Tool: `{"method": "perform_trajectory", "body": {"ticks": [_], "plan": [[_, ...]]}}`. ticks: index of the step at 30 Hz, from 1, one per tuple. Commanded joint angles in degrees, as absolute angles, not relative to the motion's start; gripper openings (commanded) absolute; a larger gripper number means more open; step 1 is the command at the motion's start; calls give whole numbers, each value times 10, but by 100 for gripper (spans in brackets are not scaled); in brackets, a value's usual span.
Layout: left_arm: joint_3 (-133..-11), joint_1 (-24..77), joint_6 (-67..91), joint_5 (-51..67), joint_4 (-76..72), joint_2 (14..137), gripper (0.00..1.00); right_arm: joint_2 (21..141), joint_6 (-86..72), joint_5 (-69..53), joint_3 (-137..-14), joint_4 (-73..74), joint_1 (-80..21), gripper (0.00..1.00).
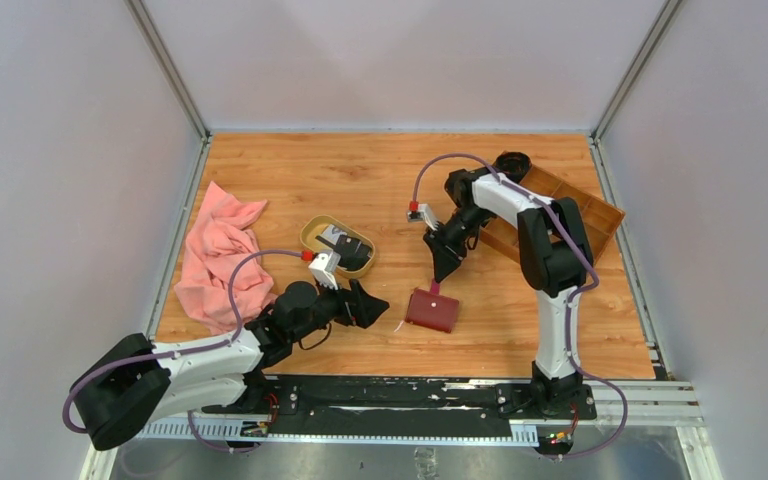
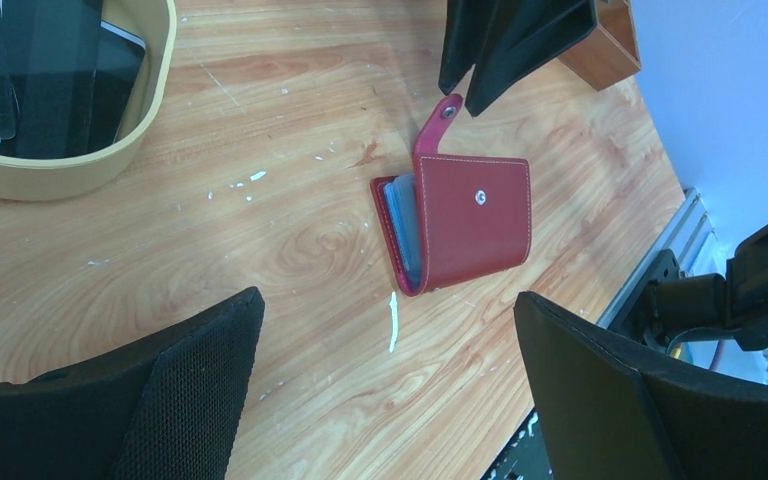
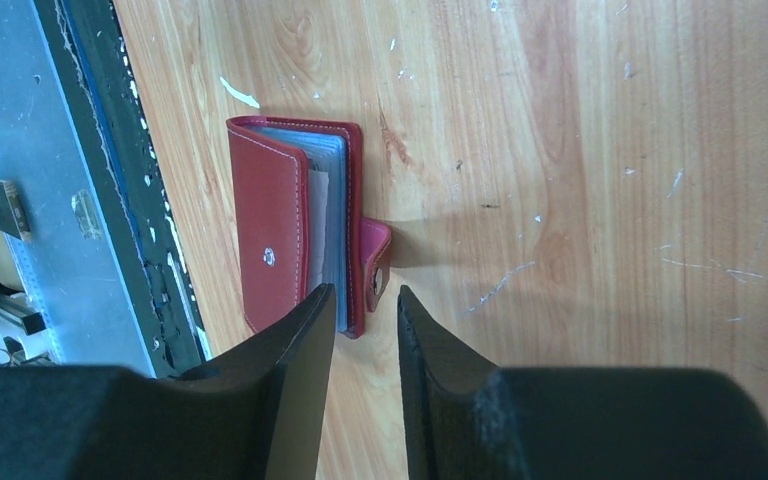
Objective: Put the credit cards into the card holder
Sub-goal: Close the card holder at the center of the board.
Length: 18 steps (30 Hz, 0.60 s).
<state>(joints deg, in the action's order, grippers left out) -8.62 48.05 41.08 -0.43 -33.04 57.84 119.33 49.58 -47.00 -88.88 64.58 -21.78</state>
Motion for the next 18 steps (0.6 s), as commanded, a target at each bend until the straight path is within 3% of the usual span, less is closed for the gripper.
{"method": "perform_trajectory", "body": {"ticks": [1, 12, 18], "plan": [[-78, 476, 409, -4, -330, 573, 100, 1205, 506, -474, -906, 673, -230, 33], [-77, 476, 411, -4, -330, 577, 100, 1220, 506, -472, -920, 686, -233, 20], [-79, 476, 411, -4, -330, 579, 100, 1225, 510, -470, -923, 692, -233, 18]]}}
